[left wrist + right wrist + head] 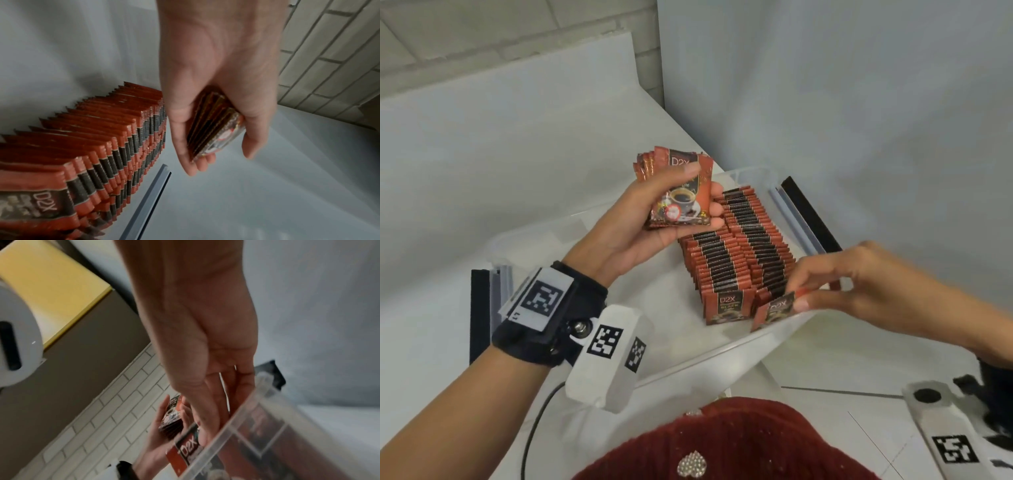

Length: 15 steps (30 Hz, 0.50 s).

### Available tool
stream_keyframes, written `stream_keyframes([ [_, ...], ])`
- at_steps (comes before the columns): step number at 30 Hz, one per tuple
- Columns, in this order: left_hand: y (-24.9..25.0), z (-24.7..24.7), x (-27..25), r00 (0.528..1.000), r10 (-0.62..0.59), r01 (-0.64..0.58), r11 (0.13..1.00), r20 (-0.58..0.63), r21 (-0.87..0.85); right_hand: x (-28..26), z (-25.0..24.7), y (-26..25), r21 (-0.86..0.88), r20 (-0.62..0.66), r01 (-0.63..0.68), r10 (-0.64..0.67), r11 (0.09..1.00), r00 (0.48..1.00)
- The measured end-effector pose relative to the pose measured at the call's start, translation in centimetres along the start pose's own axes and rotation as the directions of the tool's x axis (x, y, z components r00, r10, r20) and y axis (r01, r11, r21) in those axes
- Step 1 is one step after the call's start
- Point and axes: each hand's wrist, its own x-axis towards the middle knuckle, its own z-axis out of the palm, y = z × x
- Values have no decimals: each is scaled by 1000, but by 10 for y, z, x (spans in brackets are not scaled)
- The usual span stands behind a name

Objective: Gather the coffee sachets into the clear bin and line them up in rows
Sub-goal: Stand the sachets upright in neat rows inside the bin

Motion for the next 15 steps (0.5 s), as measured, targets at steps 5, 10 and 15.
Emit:
stream_keyframes([
  [5,1,4,-1,999,-29,30,999,-17,14,3,-10,16,-461,30,176,-184,870,983],
  [10,0,4,-1,999,-46,46,999,-6,11,20,-13,13,-598,117,227,-196,769,974],
  [15,-1,3,-1,998,-67,67,998,-12,10,29,-10,13,-645,166,259,-198,719,966],
])
